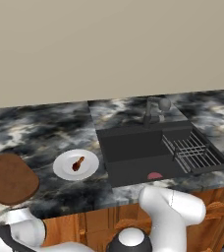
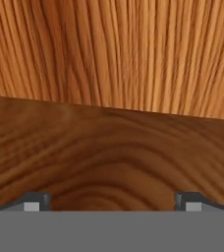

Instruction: Pick up the knife from the drawer and place it on the cutting board. Then place the meat from the plate to the cutting board.

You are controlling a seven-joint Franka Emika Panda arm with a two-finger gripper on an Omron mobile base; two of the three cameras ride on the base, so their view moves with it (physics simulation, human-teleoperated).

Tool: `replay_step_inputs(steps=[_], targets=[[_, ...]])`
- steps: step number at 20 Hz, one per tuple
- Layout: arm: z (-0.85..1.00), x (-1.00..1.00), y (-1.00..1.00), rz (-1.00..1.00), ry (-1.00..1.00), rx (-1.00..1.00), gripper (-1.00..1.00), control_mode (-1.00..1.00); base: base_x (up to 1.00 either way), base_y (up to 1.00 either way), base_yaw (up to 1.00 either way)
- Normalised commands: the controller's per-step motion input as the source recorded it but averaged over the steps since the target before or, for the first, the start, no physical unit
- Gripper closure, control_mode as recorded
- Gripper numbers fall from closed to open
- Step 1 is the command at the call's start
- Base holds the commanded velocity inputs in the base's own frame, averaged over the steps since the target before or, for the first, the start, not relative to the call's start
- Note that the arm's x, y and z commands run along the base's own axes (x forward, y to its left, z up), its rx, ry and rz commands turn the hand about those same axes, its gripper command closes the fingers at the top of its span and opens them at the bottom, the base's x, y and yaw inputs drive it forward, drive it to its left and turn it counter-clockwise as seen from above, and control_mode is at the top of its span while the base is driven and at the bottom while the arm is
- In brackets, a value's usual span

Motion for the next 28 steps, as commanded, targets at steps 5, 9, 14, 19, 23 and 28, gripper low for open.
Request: replay_step_inputs(steps=[5,9,14,19,23,28], targets=[[-0.11,-0.53,0.09,0.0,0.1,0.0,-1.0,-1.0,0.0,0.0,0.0],[-0.03,-0.63,0.07,0.0,0.05,0.0,-1.0,-1.0,0.0,0.0,0.0],[0.1,-0.53,0.0,0.0,-0.03,-0.03,-1.0,-1.0,0.0,0.0,0.0],[0.41,0.01,-0.01,-0.03,-0.02,-0.06,-1.0,-1.0,0.0,0.0,0.0],[0.42,0.41,-0.02,-0.08,0.03,-0.03,-1.0,-1.0,0.0,0.0,0.0],[0.29,0.58,-0.05,-0.06,0.05,-0.03,-1.0,-1.0,0.0,0.0,0.0]])
